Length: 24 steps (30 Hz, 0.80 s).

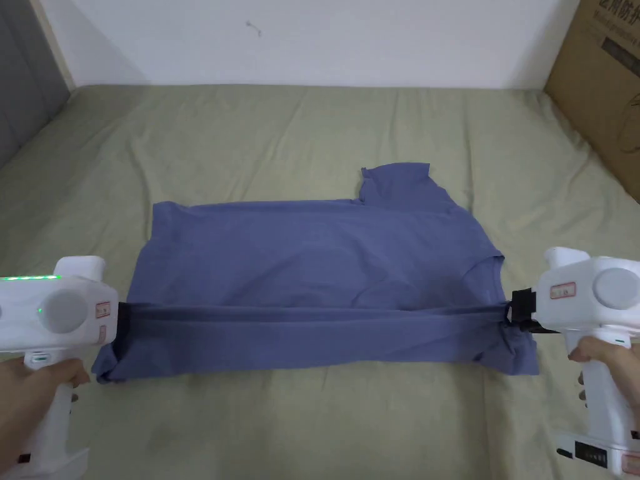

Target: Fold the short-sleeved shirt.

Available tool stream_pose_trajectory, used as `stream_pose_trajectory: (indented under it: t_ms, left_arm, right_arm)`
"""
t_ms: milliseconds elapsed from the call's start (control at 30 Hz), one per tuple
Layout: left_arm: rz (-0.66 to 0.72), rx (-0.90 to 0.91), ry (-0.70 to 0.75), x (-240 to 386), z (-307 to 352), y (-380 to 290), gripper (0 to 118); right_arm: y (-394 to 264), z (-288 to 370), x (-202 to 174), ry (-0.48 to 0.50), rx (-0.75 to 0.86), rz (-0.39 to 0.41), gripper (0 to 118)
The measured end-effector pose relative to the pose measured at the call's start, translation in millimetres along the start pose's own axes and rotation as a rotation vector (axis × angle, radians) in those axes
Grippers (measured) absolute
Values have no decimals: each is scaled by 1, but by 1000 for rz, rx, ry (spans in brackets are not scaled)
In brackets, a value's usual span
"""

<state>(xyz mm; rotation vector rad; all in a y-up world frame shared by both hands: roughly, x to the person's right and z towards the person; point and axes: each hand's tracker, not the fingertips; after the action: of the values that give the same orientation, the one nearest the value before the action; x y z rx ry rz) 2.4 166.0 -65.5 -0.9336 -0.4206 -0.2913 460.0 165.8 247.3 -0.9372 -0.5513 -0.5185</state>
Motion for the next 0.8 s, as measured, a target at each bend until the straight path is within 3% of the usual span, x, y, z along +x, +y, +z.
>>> stream_pose_trajectory:
  t_ms: [33, 67, 100, 133, 167, 467, 533, 567, 600, 633, 667, 700, 800]
  left_arm:
    - [-21, -2, 7, 3, -7, 2, 14]
    - [-38, 1, 23, 4, -17, 5, 32]
    - [-42, 3, 29, 4, -21, 6, 65]
    - [-34, -2, 32, 4, -24, 6, 88]
    - [-17, -16, 32, 2, -26, 6, 103]
    - [13, 28, 2, -18, 17, -28, 105]
    - [34, 34, -42, -18, 31, -43, 101]
    - [39, 34, -67, -18, 37, -53, 91]
    - [39, 27, -77, -19, 41, -59, 65]
    - [35, 17, -73, -17, 43, -70, 39]
    - [28, 12, -70, -13, 44, -80, 10]
    - [14, 4, -52, -10, 44, -92, 0]
    - [21, -35, -89, -6, 41, -113, 0]
  right_arm:
    - [4, -8, 0, -6, -5, -1, 2]
    - [7, -15, 1, -7, -22, -8, 8]
    - [9, -18, 1, -15, -30, -16, 29]
    - [11, -22, 2, -26, -28, -13, 48]
    - [11, -23, 3, -34, -26, -16, 65]
    - [-20, 24, 8, -10, 68, -27, 66]
    - [-32, 31, 4, 7, 63, 6, 65]
    - [-40, 33, 1, 20, 58, 31, 65]
    - [-47, 36, -1, 24, 47, 48, 59]
    - [-57, 38, -5, 31, 37, 69, 42]
    - [-65, 36, -8, 31, 39, 80, 16]
    - [-75, 35, -11, 24, 44, 74, 1]
    - [-97, 24, -11, 44, 22, 38, 1]
